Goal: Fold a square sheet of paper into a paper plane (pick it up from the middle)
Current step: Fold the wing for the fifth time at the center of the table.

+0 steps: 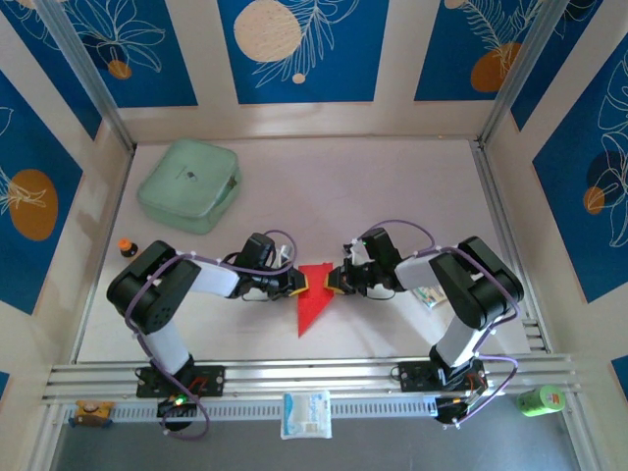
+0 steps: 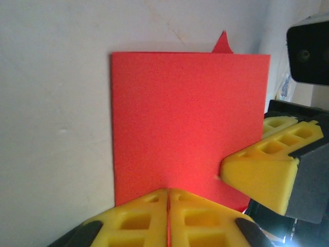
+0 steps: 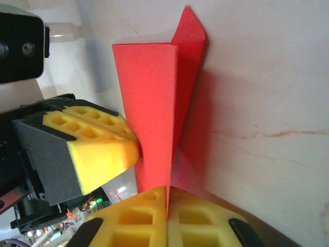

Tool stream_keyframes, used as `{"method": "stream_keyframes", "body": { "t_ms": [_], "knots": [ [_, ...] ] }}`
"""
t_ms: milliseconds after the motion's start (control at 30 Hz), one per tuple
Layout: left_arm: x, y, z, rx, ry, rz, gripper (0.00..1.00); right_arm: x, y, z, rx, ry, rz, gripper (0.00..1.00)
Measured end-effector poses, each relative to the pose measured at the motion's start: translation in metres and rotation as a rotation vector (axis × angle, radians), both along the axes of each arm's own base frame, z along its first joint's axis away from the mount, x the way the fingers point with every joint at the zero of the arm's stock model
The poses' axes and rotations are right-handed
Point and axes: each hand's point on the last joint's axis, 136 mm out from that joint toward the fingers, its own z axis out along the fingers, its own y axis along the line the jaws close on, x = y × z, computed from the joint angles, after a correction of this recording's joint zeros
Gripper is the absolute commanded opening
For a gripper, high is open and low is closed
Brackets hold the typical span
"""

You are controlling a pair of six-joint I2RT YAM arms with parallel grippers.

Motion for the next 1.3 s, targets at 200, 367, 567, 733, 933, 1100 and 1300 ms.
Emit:
{"method": "stream_keyframes", "body": {
  "t_ms": [200, 367, 567, 733, 933, 1100, 1300],
  "knots": [
    [0.001, 0.002, 0.017, 0.01, -0.043, -0.012, 0.37, 0.004, -0.001, 0.007, 0.003, -0.003, -0.032, 0.0],
    [0.007, -0.005, 0.056, 0.067, -0.188, -0.09, 0.41, 0.012, -0.011, 0.015, -0.035, 0.023, -0.151, 0.0],
    [-0.006, -0.021, 0.087, 0.197, -0.419, -0.226, 0.49, 0.011, -0.032, 0.005, -0.093, 0.14, -0.362, 0.0],
    [-0.037, -0.025, 0.066, 0.35, -0.504, -0.363, 0.53, 0.009, -0.038, 0.009, -0.112, 0.184, -0.463, 0.0],
    [-0.054, -0.028, 0.039, 0.519, -0.581, -0.482, 0.56, 0.008, -0.043, 0.014, -0.127, 0.19, -0.501, 0.0],
    [-0.056, -0.03, 0.031, 0.606, -0.645, -0.525, 0.56, 0.004, -0.045, 0.01, -0.143, 0.209, -0.504, 0.0],
    [-0.056, -0.032, 0.029, 0.641, -0.677, -0.53, 0.55, 0.005, -0.044, 0.012, -0.149, 0.203, -0.496, 0.0]
  ]
}}
